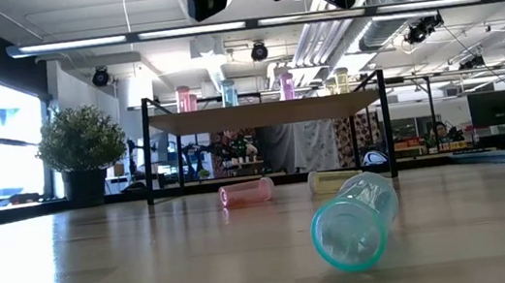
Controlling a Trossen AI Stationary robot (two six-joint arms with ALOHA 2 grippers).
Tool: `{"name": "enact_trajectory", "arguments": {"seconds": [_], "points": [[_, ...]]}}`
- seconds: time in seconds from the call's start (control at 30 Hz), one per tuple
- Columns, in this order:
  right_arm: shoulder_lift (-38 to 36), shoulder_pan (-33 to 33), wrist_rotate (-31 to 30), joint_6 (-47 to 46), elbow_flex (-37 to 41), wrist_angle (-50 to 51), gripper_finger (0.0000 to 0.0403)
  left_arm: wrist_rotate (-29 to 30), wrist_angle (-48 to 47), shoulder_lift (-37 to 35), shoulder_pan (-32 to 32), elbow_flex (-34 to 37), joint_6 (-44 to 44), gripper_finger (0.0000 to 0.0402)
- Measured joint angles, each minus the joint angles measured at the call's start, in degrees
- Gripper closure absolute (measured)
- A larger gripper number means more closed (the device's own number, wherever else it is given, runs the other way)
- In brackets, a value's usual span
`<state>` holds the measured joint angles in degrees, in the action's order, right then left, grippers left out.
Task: Pick and place medicine bottles onto shelf by color
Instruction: Put the purple pill bottle on the shelf aligned with the other purple pill bottles
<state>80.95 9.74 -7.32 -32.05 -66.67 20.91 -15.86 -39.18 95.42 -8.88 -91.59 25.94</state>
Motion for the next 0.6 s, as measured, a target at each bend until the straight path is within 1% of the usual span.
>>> {"name": "enact_trajectory", "arguments": {"seconds": [0.13,0.27,0.6], "points": [[0.0,-0.3,1.0,0.0,0.0,0.0,0.0330,0.1,0.2,0.0,0.0,0.0,-0.5,0.0270],[-0.1,-0.5,1.3,-0.4,0.0,0.0,0.0330,0.1,0.9,0.0,0.0,0.0,-1.0,0.0287],[-0.1,-0.5,1.4,-0.9,0.0,-0.1,0.0327,0.1,1.3,0.0,0.0,0.0,-1.9,0.0288]]}}
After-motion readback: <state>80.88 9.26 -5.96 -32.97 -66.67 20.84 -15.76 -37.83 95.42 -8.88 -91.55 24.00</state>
